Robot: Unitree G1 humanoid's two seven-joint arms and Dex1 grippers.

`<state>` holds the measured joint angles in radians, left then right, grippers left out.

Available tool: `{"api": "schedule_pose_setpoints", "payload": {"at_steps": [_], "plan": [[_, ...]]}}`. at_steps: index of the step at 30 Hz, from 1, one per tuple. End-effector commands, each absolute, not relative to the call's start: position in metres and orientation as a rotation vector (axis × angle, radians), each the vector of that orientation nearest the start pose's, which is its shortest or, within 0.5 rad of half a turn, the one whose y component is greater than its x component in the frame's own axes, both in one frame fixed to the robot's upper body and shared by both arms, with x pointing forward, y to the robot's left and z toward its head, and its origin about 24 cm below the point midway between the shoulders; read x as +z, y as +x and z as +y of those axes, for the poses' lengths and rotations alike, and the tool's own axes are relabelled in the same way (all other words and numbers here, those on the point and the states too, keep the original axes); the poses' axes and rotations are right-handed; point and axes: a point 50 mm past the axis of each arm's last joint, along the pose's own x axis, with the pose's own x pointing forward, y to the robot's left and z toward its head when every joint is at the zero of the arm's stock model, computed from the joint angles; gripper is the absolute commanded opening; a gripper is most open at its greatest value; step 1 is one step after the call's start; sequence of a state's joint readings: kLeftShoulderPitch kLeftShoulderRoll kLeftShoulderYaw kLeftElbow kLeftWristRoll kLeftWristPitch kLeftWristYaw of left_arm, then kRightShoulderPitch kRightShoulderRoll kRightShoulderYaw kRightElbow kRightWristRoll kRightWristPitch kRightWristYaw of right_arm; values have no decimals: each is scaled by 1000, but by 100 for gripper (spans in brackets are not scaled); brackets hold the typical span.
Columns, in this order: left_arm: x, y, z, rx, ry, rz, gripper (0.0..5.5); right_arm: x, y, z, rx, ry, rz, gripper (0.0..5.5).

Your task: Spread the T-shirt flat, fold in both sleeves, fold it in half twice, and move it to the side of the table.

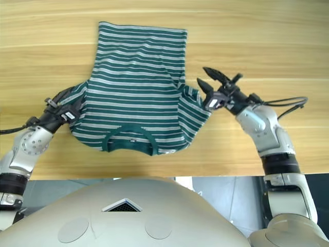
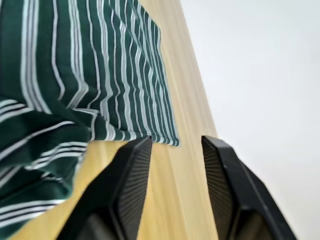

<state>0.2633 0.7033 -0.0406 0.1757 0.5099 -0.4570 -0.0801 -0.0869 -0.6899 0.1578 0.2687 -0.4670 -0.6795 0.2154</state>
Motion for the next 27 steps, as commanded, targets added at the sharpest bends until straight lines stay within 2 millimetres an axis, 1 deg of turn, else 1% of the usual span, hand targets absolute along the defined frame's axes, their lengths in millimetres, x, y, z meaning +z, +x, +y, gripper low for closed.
{"api": "schedule_pose_setpoints", "payload": {"at_steps": [1, 4, 6, 7, 8, 11, 13, 15, 18, 20, 24, 27], "plan": [[39, 180, 268, -333, 1160, 23, 202, 58, 266, -186, 752, -1167, -353, 182], [51, 177, 264, -280, 1126, -38, 202, 49, 274, -165, 848, -1181, -370, 182], [58, 175, 265, -239, 1092, -71, 202, 39, 277, -158, 899, -1182, -341, 182], [63, 175, 266, -204, 1053, -99, 202, 33, 283, -156, 902, -1198, -315, 182], [68, 177, 268, -161, 1017, -128, 202, 29, 293, -155, 880, -1210, -281, 182], [72, 183, 274, -65, 931, -165, 202, 24, 323, -152, 778, -1259, -197, 182], [69, 187, 279, -24, 907, -157, 202, 24, 335, -154, 735, -1280, -143, 182], [67, 190, 279, -11, 899, -152, 202, 21, 339, -159, 720, -1303, -87, 182], [62, 188, 280, -24, 899, -125, 202, 13, 338, -169, 726, -1341, -1, 182], [57, 185, 280, -48, 906, -100, 202, 11, 338, -174, 723, -1359, 22, 182], [44, 174, 276, -142, 914, -31, 202, 18, 344, -179, 651, -1336, 19, 182], [46, 172, 280, -117, 909, -34, 202, 25, 347, -180, 610, -1300, -5, 182]]}}
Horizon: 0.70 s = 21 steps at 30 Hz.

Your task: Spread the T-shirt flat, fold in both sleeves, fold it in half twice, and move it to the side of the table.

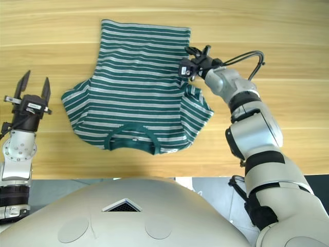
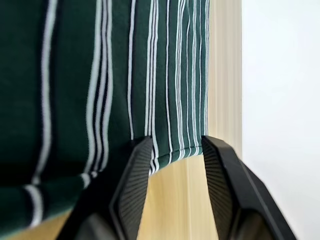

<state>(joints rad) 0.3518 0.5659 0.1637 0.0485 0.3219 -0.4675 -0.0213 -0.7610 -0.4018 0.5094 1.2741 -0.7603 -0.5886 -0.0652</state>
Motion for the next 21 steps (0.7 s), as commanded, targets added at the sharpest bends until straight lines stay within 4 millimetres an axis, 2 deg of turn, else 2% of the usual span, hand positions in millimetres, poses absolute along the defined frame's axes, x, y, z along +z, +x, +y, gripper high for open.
{"api": "schedule_pose_setpoints", "payload": {"at_steps": [1, 7, 9, 11, 13, 15, 17, 19, 21], "plan": [[46, 172, 280, -112, 906, -39, 202, 26, 348, -181, 598, -1295, -3, 182], [43, 181, 270, -147, 893, -68, 202, 31, 359, -183, 522, -1313, 83, 182], [39, 181, 266, -190, 894, -61, 202, 36, 365, -185, 474, -1330, 106, 182], [30, 175, 270, -239, 949, -1, 202, 44, 370, -187, 404, -1307, 76, 182], [30, 171, 283, -224, 1032, 58, 202, 56, 372, -186, 339, -1254, -24, 182], [36, 166, 305, -133, 1179, 130, 202, 72, 372, -179, 281, -1148, -212, 182], [44, 153, 331, -27, 1348, 235, 202, 87, 366, -173, 261, -1042, -406, 182], [50, 136, 336, -68, 1422, 287, 202, 99, 358, -174, 258, -989, -533, 182], [57, 126, 326, -162, 1449, 274, 202, 105, 353, -177, 257, -986, -592, 182]]}}
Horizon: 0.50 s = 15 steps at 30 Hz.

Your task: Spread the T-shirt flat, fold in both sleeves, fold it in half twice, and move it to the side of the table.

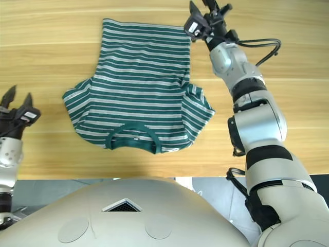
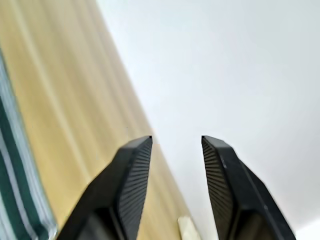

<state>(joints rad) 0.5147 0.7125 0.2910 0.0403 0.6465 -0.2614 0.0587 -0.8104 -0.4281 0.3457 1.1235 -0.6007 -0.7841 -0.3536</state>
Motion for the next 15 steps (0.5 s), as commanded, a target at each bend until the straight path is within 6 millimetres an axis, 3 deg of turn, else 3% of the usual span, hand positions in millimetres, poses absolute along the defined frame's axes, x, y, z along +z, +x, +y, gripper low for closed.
{"api": "schedule_pose_setpoints", "payload": {"at_steps": [1, 4, 7, 10, 15], "plan": [[60, 123, 321, -204, 1456, 263, 202, 106, 351, -178, 261, -997, -604, 182], [45, 123, 291, -501, 1434, 230, 202, 103, 344, -175, 288, -1014, -623, 182], [32, 130, 273, -664, 1393, 205, 202, 104, 341, -176, 288, -1025, -633, 182], [21, 138, 274, -696, 1390, 248, 202, 104, 339, -183, 275, -1041, -622, 182], [17, 152, 280, -627, 1387, 256, 282, 103, 338, -194, 244, -1066, -594, 182]]}}
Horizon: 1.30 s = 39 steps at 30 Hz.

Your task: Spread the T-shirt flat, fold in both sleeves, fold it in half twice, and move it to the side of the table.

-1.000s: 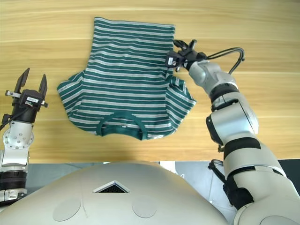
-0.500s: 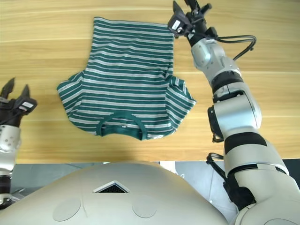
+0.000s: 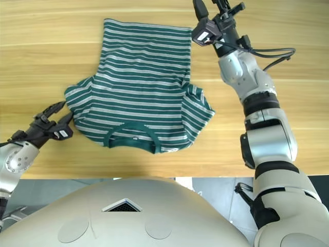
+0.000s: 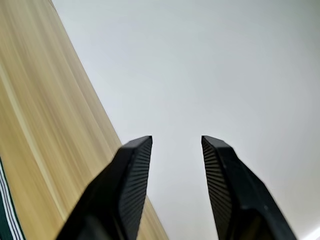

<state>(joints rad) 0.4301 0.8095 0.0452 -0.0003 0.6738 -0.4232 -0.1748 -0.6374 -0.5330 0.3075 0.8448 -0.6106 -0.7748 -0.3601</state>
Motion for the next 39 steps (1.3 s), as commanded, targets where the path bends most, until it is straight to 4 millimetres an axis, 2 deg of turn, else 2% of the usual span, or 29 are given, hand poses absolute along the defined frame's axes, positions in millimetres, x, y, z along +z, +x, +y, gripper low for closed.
{"api": "schedule_pose_setpoints", "payload": {"at_steps": [1, 9, 14, 18, 22, 25, 27, 29, 34, 37, 39], "plan": [[16, 152, 279, -625, 1385, 255, 293, 103, 338, -196, 236, -1075, -588, 182], [11, 152, 280, -656, 1426, 284, 299, 99, 340, -199, 226, -1098, -561, 182], [13, 156, 311, -562, 1560, 407, 299, 96, 338, -203, 219, -1103, -552, 182], [16, 164, 313, -532, 1603, 426, 299, 94, 333, -213, 195, -1109, -537, 182], [17, 177, 306, -544, 1610, 386, 299, 89, 325, -228, 162, -1121, -507, 182], [16, 177, 286, -614, 1533, 309, 299, 88, 324, -230, 160, -1130, -499, 182], [10, 169, 273, -694, 1461, 306, 299, 84, 322, -225, 202, -1130, -494, 182], [10, 167, 272, -687, 1450, 304, 299, 75, 309, -214, 344, -1130, -504, 182], [68, 176, 269, -395, 1436, 40, 299, 64, 273, -196, 560, -1078, -502, 182], [95, 179, 286, -176, 1473, 11, 299, 54, 244, -179, 755, -985, -465, 182], [94, 180, 303, -76, 1501, 103, 299, 47, 228, -176, 838, -952, -425, 182]]}}
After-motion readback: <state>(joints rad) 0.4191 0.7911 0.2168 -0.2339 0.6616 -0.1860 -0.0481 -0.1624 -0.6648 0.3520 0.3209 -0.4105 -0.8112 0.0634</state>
